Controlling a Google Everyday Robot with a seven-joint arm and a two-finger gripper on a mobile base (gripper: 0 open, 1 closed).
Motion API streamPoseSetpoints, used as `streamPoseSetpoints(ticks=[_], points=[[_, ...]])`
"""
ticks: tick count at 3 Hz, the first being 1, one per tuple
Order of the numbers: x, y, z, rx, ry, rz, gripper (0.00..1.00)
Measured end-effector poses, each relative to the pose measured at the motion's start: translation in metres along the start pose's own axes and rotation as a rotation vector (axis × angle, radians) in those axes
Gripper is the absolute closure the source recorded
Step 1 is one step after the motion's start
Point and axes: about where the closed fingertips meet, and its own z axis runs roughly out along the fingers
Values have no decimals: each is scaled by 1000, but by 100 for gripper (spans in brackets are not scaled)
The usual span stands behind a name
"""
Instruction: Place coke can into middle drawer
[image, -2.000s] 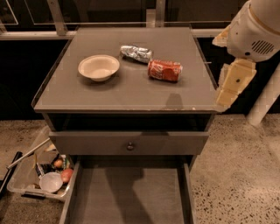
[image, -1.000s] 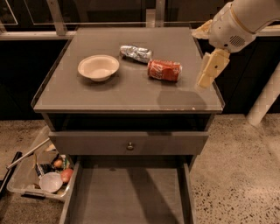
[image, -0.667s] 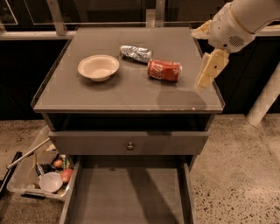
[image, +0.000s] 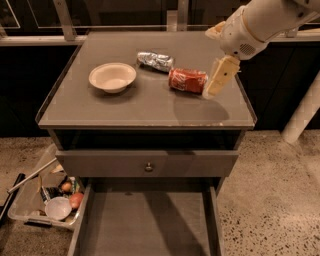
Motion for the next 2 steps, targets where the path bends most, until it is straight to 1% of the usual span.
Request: streamPoseSetpoints(ticks=[1, 2], points=[[-3, -21, 24, 15, -56, 10, 0], [-3, -35, 45, 4, -105, 33, 0]])
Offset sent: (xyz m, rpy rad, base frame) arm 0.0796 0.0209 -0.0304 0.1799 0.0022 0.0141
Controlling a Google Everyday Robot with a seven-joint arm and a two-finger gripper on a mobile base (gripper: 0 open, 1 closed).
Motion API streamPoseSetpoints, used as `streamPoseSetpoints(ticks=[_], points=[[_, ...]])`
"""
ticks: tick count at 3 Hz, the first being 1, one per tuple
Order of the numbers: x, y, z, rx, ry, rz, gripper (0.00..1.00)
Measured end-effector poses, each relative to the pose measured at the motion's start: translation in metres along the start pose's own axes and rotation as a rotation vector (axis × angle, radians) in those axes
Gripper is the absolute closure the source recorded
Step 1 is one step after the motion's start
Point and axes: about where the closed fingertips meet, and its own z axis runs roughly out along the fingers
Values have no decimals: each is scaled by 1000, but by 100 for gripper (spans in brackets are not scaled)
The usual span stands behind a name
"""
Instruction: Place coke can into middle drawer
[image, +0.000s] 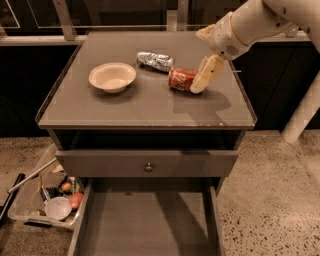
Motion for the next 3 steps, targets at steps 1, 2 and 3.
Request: streamPoseSetpoints(ticks=[1, 2, 3], points=[[7, -7, 21, -19, -30, 31, 0], [15, -9, 41, -43, -45, 57, 0], [21, -8, 59, -74, -51, 76, 0]])
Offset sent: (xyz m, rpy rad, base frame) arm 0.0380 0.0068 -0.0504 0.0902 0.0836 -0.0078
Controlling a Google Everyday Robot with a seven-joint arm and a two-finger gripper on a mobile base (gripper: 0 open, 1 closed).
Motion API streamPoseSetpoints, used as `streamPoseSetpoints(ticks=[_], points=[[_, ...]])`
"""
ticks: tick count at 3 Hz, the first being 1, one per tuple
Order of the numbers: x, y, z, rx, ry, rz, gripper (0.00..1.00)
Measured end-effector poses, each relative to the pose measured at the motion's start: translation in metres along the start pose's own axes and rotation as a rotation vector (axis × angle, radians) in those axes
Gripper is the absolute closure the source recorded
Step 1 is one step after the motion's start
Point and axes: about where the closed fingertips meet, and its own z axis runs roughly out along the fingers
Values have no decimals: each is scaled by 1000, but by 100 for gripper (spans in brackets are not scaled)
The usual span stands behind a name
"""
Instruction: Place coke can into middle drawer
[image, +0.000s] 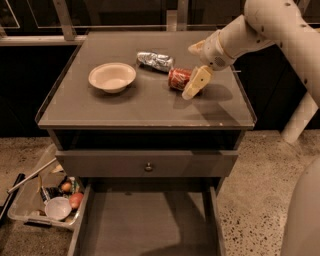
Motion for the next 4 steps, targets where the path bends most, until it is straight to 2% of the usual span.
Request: streamPoseSetpoints(ticks=[1, 2, 4], points=[[2, -1, 14, -38, -3, 9, 0], [2, -1, 14, -39, -3, 9, 19], [2, -1, 14, -39, -3, 9, 66]])
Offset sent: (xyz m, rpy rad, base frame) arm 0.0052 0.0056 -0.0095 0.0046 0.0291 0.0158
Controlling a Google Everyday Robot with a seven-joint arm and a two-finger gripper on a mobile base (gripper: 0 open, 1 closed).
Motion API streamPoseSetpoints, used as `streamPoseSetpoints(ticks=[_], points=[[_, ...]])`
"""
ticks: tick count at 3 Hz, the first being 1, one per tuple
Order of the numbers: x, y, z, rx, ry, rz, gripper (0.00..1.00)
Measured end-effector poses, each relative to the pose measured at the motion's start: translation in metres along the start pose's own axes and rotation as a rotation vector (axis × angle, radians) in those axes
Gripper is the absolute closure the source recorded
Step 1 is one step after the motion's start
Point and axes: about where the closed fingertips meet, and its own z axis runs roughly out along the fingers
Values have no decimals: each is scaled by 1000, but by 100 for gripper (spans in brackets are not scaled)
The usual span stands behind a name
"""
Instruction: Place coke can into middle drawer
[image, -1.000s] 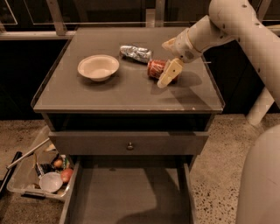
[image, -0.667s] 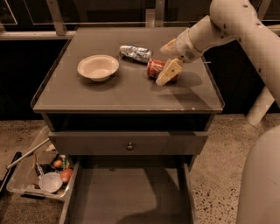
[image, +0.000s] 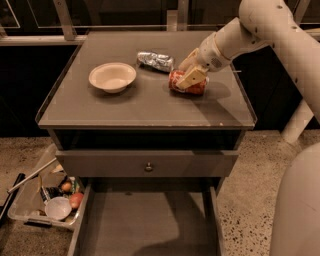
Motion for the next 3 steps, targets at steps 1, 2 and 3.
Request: streamPoseSetpoints(ticks=[1, 2, 3], points=[[0, 0, 0, 0, 0, 0, 89], [1, 1, 0, -2, -1, 3, 100], [4, 6, 2, -13, -7, 19, 100]])
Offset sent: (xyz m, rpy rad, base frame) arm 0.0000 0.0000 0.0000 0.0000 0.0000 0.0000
